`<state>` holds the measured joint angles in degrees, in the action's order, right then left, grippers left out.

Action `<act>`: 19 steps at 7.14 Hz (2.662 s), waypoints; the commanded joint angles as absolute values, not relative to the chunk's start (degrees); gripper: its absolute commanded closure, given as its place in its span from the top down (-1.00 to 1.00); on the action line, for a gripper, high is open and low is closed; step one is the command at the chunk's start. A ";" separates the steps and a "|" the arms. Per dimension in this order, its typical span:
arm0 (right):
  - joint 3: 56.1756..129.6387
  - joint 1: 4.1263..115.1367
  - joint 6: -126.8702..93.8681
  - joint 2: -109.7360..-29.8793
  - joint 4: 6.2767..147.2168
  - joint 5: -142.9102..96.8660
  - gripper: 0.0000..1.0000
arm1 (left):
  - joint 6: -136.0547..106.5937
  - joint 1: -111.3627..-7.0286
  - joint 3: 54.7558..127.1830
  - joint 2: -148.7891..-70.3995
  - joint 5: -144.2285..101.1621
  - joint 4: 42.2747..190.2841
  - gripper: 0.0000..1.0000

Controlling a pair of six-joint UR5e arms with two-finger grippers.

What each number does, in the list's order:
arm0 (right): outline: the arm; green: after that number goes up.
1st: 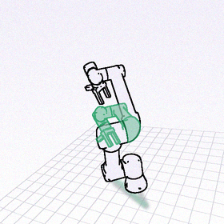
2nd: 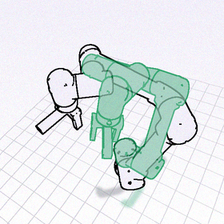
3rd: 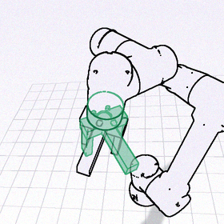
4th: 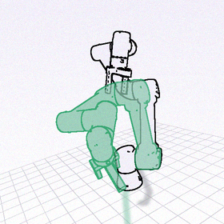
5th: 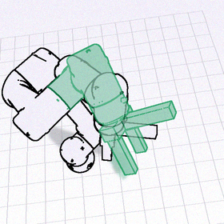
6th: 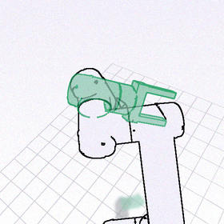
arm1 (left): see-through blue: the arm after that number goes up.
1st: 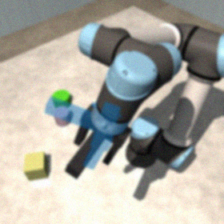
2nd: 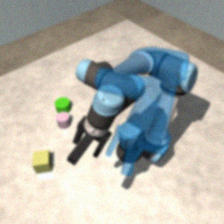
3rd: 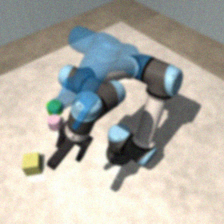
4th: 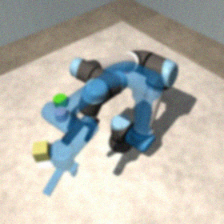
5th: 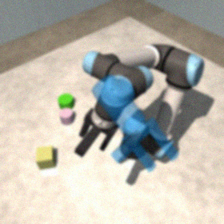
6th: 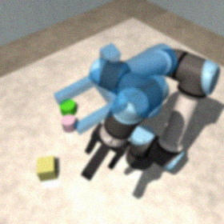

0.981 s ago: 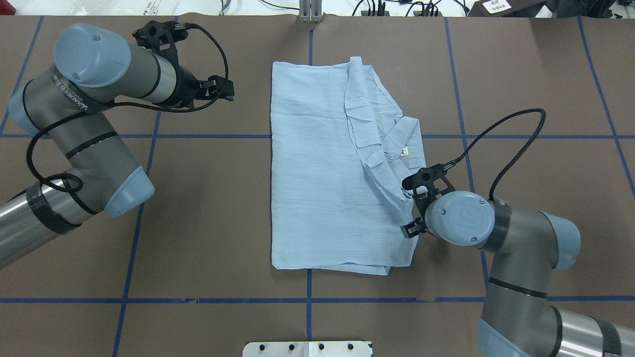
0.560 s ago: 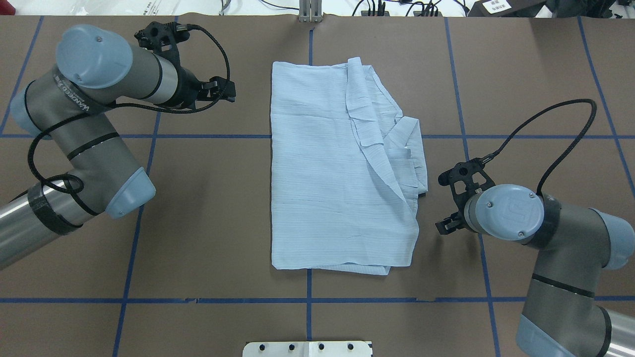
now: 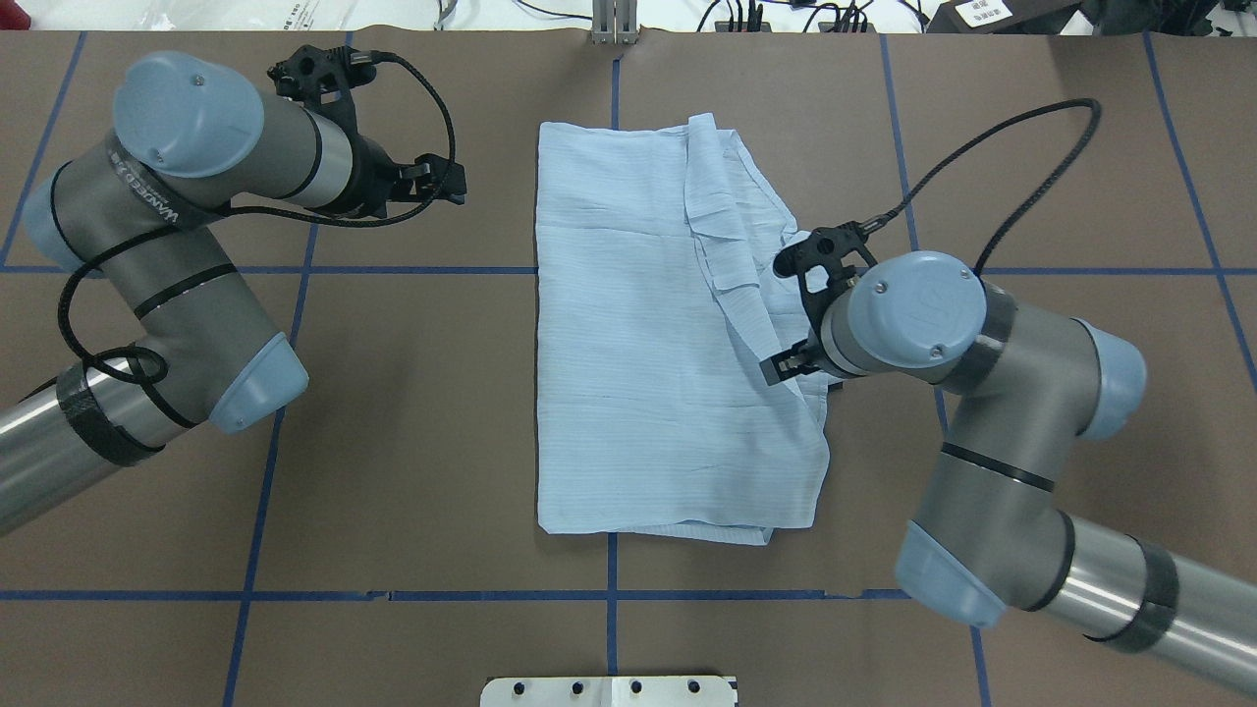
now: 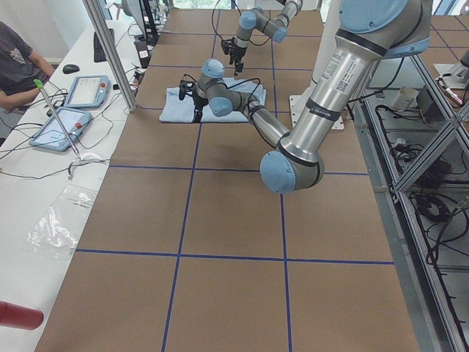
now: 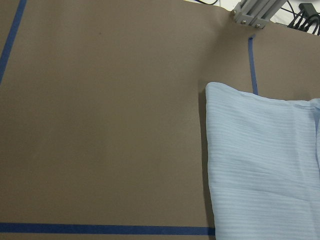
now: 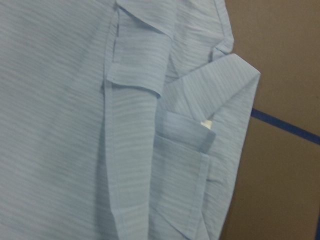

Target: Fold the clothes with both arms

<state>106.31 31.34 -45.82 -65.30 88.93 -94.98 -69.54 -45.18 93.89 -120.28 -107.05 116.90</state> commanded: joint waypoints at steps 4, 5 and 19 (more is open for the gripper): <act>94.57 31.90 -42.45 -57.75 88.25 -93.25 1.00 | -69.26 -45.18 91.41 -120.06 -107.14 120.94 1.00; 93.53 31.73 -42.54 -57.74 88.07 -93.25 1.00 | -69.26 -45.18 91.32 -120.15 -107.14 121.02 1.00; 91.58 46.83 -24.87 -67.33 82.97 -105.44 1.00 | -72.86 -43.86 91.76 -125.07 -107.14 120.32 1.00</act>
